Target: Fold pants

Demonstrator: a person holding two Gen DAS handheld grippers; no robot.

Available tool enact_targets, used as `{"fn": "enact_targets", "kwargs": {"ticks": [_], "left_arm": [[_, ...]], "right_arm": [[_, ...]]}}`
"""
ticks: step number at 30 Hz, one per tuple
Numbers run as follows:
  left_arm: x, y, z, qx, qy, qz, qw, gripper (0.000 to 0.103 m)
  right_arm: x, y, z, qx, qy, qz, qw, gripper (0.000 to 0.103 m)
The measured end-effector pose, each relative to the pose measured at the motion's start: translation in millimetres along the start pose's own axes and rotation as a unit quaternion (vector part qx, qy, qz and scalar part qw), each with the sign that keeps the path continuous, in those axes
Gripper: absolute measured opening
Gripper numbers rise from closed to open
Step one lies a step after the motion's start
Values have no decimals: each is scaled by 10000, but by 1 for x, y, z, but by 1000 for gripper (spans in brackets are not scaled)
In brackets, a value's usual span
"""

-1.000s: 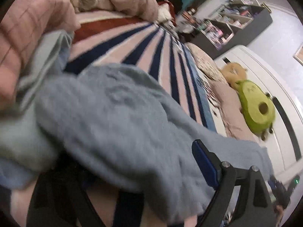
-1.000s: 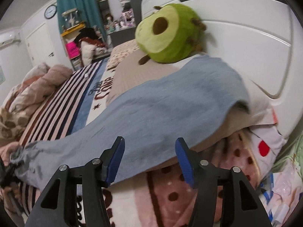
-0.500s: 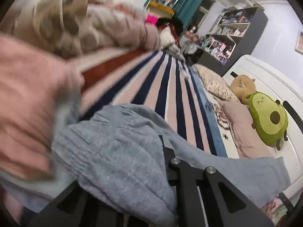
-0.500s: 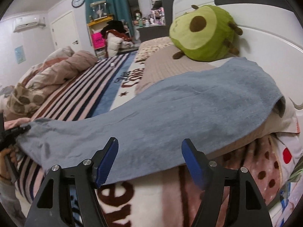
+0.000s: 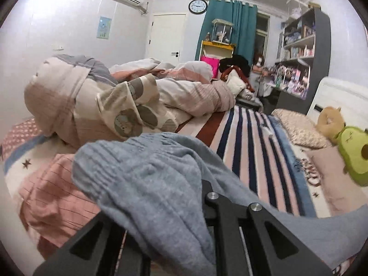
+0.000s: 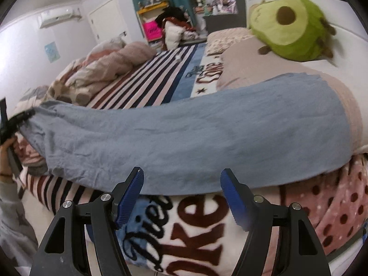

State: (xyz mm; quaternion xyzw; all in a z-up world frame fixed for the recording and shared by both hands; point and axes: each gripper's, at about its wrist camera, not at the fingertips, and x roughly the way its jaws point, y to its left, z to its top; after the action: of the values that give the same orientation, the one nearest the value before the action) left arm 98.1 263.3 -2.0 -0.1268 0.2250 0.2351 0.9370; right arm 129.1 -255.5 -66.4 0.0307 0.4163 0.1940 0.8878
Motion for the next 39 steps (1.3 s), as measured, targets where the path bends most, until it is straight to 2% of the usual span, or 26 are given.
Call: {"fn": "enact_targets", "kwargs": {"ticks": [3,5,8,10,13,16,18,20,22,23,24,26,27,30,32,33,35,39], "left_arm": [[2,-21,-12,287,173,-381,9987,7],[1,-43,-20,437,251,-657,9966,7],[1,-85,-31,755,375,-1187,9893,7],[-1,-117,-41,974,473,-1570,9816,7],[-1,-171,-68,1218,822,-2286,9624,7],[4,-227,-107,1506,1253,-2893,9370,7],[13,-259,-136,1681,1563,-3047,9244,7],[17,-275,-158,1770,1667,-2999,9225,8],[19,-286,-174,1876,1798,-2977,9186,12],[20,-289,-180,1920,1903,-2998,9149,21],[19,-291,-185,1918,2014,-3078,9099,36],[14,-294,-191,1909,2114,-3302,8999,50],[6,-295,-193,1985,2057,-3331,8985,52],[-10,-294,-195,2163,1867,-3260,9012,54],[-22,-288,-191,2010,1810,-3476,8978,58],[-31,-281,-187,1913,1710,-3556,8987,61],[-43,-271,-182,1861,1551,-3487,9054,62],[-58,-235,-167,1652,1374,-3109,9258,62]], "right_arm": [[3,5,4,-33,-59,-76,9999,66],[4,5,6,-56,-152,-270,9995,71],[1,1,7,-44,-340,-660,9972,72],[-1,-5,6,50,-405,-734,9965,72],[-3,-16,5,219,-468,-718,9961,72],[-6,-25,4,296,-571,-762,9950,72],[-7,-32,4,390,-614,-710,9948,72],[-10,-39,3,478,-668,-641,9946,72],[-11,-43,2,510,-704,-578,9945,72],[-12,-45,2,532,-722,-508,9947,72],[-12,-45,2,564,-732,-413,9949,72],[-12,-46,2,588,-750,-266,9951,72],[-13,-46,1,587,-758,-216,9952,72],[-14,-46,1,650,-765,-30,9949,72],[-14,-45,0,703,-727,88,9948,72],[-14,-43,0,706,-691,119,9950,72],[-9,-40,0,702,-561,244,9957,75],[7,-28,5,714,-190,730,9946,76]]}}
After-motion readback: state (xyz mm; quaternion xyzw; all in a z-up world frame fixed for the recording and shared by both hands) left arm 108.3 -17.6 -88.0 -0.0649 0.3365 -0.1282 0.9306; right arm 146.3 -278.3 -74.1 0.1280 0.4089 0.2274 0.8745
